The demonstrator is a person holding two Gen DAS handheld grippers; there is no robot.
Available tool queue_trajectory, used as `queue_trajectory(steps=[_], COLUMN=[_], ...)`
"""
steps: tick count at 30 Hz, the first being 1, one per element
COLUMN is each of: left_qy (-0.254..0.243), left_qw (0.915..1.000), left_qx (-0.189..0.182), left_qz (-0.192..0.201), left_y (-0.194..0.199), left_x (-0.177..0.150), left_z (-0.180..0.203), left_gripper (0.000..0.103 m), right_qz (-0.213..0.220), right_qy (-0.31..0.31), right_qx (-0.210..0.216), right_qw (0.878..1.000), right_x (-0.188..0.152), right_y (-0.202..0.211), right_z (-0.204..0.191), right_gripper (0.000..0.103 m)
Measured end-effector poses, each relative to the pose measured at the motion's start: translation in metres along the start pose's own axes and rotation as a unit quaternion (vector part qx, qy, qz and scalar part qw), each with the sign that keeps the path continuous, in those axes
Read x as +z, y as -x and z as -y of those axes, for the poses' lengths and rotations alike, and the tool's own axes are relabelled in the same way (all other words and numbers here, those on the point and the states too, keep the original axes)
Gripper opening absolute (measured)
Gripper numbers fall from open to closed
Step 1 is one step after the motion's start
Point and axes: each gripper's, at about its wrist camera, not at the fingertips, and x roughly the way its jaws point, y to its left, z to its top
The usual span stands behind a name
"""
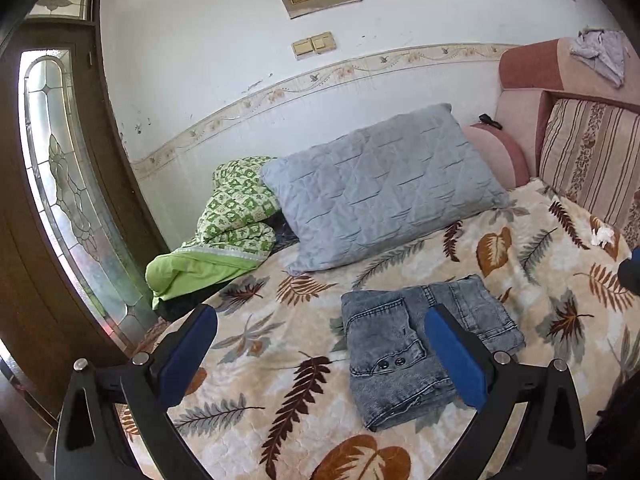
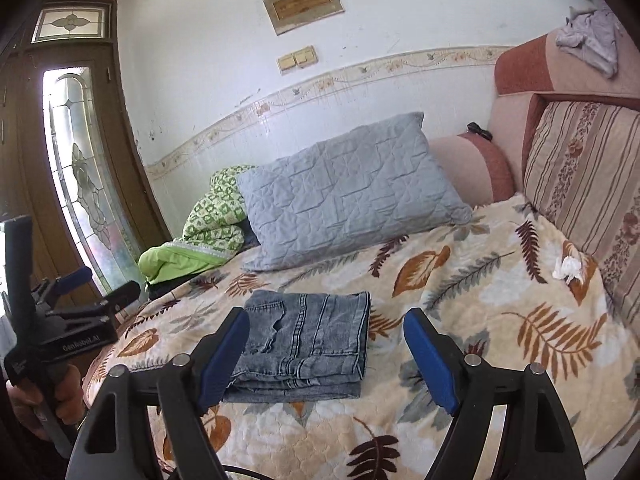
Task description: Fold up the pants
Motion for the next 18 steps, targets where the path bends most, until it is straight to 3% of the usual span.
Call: queue_trajectory(steps=[7,18], left_qy=[0.0,0.041], left_qw=[0.9997,0.996], left_qx=[-0.004,-0.007], left_qz=[-0.024,-0.079], left_y=[-0.007,-0.027], left_x=[-0.003,-0.013], left_z=[0.002,-0.013], left_gripper=[0.103,0.103], right_qz=[-0.005,-0.019], right_qy=[0.002,0.026], right_qx=[-0.013,-0.002], right_qw=[1.0,0.999], right_x=[-0.003,-0.011], right_y=[0.0,-0.007], right_z=[0.0,-0.016], right_gripper=[0.083,0.083])
